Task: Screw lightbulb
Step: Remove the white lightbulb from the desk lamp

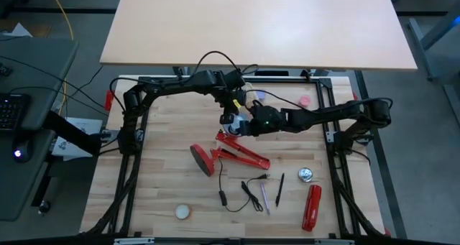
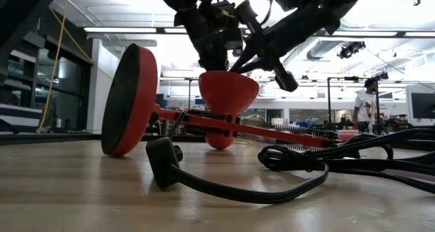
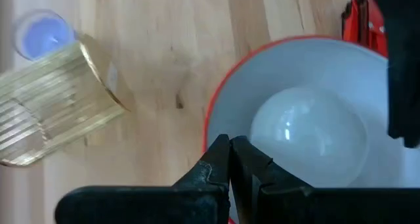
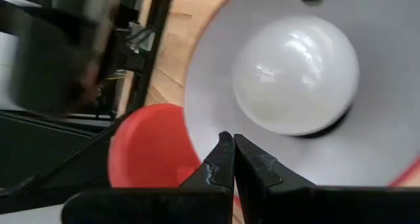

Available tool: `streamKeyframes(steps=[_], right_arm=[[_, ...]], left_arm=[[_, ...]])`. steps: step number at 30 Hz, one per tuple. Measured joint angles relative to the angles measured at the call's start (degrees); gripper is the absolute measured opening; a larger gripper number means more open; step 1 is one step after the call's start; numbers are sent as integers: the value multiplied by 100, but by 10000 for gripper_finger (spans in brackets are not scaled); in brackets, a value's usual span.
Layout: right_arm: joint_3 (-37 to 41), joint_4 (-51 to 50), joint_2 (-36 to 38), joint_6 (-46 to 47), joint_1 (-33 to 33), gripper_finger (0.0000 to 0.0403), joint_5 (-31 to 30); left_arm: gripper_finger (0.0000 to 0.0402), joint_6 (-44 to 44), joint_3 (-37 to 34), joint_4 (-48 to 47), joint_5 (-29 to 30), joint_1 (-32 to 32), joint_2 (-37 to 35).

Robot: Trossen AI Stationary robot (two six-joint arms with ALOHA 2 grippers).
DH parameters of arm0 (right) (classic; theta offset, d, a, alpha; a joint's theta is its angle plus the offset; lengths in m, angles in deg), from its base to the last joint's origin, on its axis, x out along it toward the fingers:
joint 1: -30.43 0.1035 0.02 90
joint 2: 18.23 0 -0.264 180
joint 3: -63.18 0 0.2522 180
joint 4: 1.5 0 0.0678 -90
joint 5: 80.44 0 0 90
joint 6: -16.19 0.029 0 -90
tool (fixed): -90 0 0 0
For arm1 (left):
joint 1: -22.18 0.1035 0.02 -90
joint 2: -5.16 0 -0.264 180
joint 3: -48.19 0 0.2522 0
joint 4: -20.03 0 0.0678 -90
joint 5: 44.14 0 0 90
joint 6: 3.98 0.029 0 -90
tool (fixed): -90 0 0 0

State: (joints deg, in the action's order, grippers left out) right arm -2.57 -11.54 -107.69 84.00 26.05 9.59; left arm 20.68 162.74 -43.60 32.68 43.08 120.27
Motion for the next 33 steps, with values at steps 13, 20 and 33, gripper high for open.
streamKeyframes(steps=[13, 20, 33], right_arm=[[-13, 270, -328, 378, -11, 0, -36], [-13, -65, -212, 174, -82, 0, 17], [-11, -1034, 200, -286, -322, 0, -3]], left_arm=[[0, 50, -2, -267, -23, -93, 37], [0, -81, 4, -459, -98, -171, 37], [0, -697, 6, -1106, -744, -219, -27]])
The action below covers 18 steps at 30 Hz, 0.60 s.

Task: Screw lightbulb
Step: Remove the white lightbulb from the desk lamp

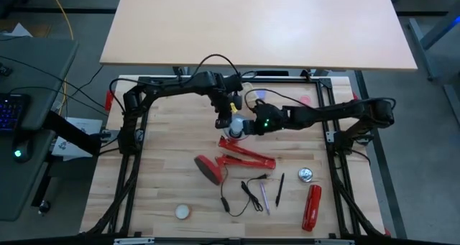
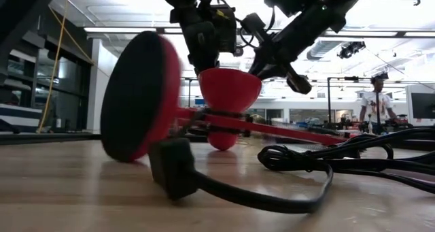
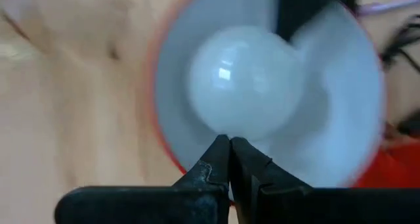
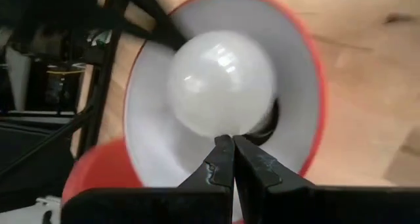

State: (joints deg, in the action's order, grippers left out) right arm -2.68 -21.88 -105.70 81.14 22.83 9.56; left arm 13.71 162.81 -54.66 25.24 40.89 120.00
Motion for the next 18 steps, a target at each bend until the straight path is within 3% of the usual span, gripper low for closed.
streamKeyframes(steps=[9, 15, 18], right_arm=[[11, 104, 18, -247, -499, 0, -383], [17, -82, 313, -506, -626, 0, -347], [17, -405, 639, -650, -624, 0, -405]], left_arm=[[0, -54, -15, 56, -794, -255, -185], [0, 33, -11, 52, -763, -289, -416], [0, 117, -8, 113, -361, -114, -685]])
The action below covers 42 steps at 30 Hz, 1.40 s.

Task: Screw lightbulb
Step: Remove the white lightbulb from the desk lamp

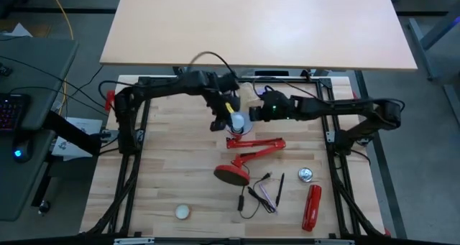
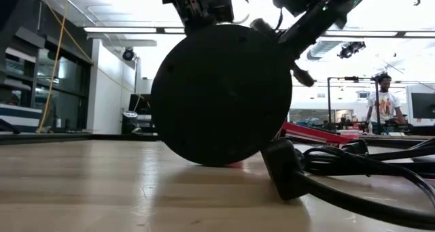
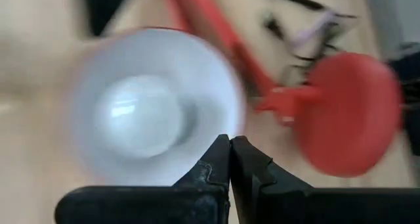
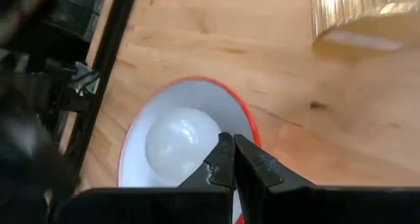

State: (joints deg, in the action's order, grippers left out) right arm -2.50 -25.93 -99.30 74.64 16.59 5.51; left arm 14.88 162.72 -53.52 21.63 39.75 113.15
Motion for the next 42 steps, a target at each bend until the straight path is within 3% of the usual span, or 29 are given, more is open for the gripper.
streamKeyframes(steps=[6, 11, 17, 24, 30, 42], right_arm=[[-2, 51, 436, 77, 90, 0, 702], [-4, 232, 222, 404, 410, 0, 981], [-16, 988, -307, 604, 587, 0, 1077], [-350, 809, -522, 392, 558, 0, 1110], [-431, 588, -567, 269, 524, 0, 1117], [-436, 586, -971, 341, 603, 0, 1112]], left_arm=[[0, 188, 6, 819, 1666, 525, -245], [0, 123, 7, 948, 1292, 857, 49], [0, 336, 4, 874, 396, 753, 294], [0, 734, 4, 755, 630, 438, 307], [0, 798, 2, 860, 1700, 189, 598], [0, 733, 4, 914, 1874, 185, 640]])
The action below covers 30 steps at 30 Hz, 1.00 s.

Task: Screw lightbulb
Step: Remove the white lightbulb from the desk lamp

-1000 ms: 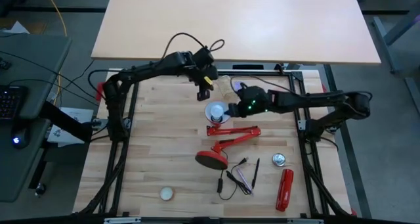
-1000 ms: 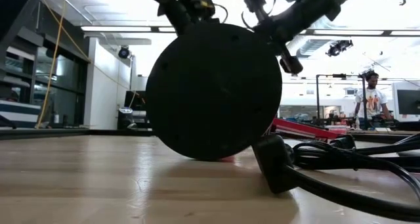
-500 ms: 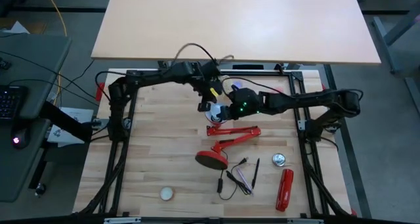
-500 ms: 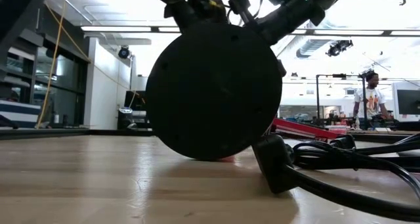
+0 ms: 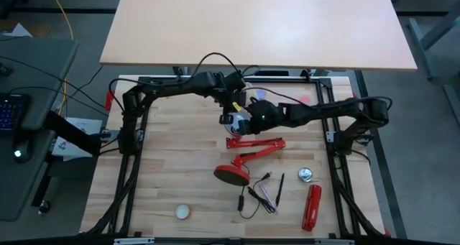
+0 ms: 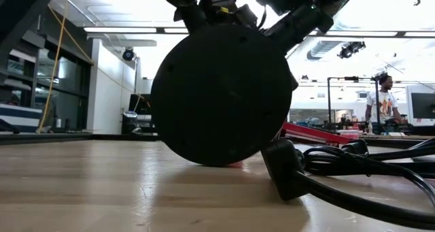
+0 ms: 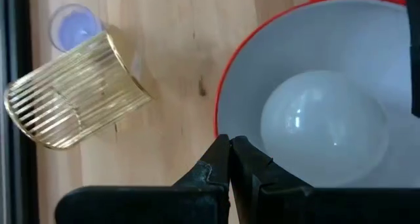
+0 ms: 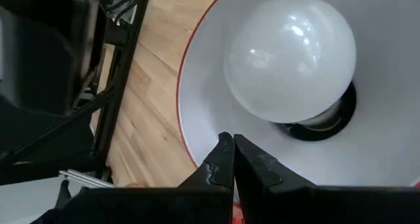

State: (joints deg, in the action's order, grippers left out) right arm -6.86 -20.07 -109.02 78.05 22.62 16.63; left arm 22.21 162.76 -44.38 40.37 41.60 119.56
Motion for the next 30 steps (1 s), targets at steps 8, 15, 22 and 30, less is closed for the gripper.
streamKeyframes(steps=[8, 15, 22, 30], right_arm=[[-1, -53, -39, -88, -113, 0, -81], [-1, -183, -28, -177, -136, 0, -15], [-5, -331, -18, -301, -167, 0, 51], [-3, -722, 116, -548, -368, 0, 96]], left_arm=[[0, -66, 0, -192, -409, -66, 0], [0, -180, 5, -403, -543, -141, -4], [0, -377, 7, -972, -854, -142, -16], [0, -815, 2, -1063, -1346, -213, -13]])
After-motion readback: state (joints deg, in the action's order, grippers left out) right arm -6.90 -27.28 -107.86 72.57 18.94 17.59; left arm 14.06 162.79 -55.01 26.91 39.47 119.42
